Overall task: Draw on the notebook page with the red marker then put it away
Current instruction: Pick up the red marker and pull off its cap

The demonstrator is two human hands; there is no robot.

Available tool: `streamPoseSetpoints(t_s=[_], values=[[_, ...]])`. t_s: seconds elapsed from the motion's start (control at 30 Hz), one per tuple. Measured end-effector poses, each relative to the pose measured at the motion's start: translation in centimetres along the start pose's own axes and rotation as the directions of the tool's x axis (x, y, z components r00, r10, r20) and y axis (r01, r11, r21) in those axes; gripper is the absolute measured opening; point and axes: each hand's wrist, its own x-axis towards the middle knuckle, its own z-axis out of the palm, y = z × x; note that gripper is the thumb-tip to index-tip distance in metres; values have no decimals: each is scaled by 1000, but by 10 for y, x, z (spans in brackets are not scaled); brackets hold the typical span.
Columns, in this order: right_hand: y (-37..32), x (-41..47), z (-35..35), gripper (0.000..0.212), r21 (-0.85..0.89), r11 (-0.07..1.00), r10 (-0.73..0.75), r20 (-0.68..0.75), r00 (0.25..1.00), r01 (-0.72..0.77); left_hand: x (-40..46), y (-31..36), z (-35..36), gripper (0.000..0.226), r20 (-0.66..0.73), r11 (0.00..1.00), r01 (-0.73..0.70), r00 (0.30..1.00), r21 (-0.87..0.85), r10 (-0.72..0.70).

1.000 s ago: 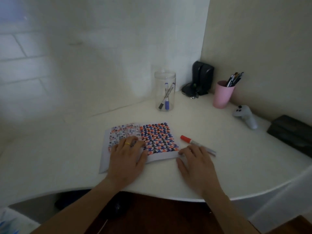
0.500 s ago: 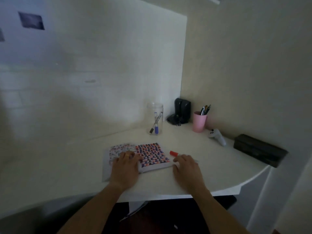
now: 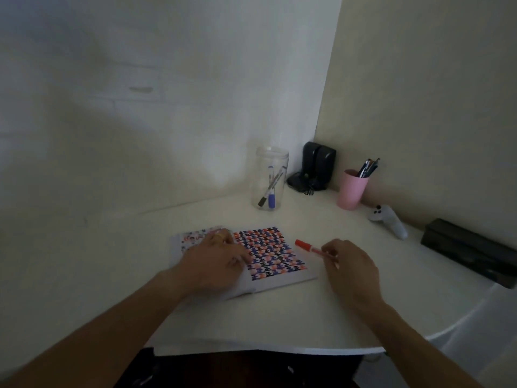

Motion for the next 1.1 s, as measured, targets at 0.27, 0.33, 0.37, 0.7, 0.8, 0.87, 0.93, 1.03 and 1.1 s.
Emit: streamPoseSetpoints(t_s=[0.27,0.33,0.37,0.7,0.8,0.87,0.93,1.03,1.1], values=[[-59,53,11,31,783,599,51,175,983,-170,51,-30,-16,18,-121,981,-77,991,-176,56],[-66,61,25,34,852,437,63,291,955,-289,64,-40,-14,17,-224,980,-26,974,-196,-19],[-69,64,33,34,872,359,56,336,940,-333,71,-44,-12,17,-254,974,-7,966,-225,-52],[-62,73,76,17,886,329,6,344,939,-326,75,-28,-5,48,-332,988,-154,931,13,149],[-64,74,70,22,928,218,11,308,951,-303,66,-25,0,51,-318,949,-253,898,189,303],[-63,74,66,23,947,137,21,290,957,-290,67,-26,2,42,-360,927,-293,859,235,363],[-63,72,63,26,953,103,27,284,958,-285,68,-24,2,33,-395,921,-306,836,241,381],[-65,68,63,30,951,143,2,277,961,-274,66,-15,3,32,-414,915,-326,818,237,399],[-67,65,61,20,951,186,-43,260,965,-248,64,-12,5,35,-432,923,-321,817,213,384]])
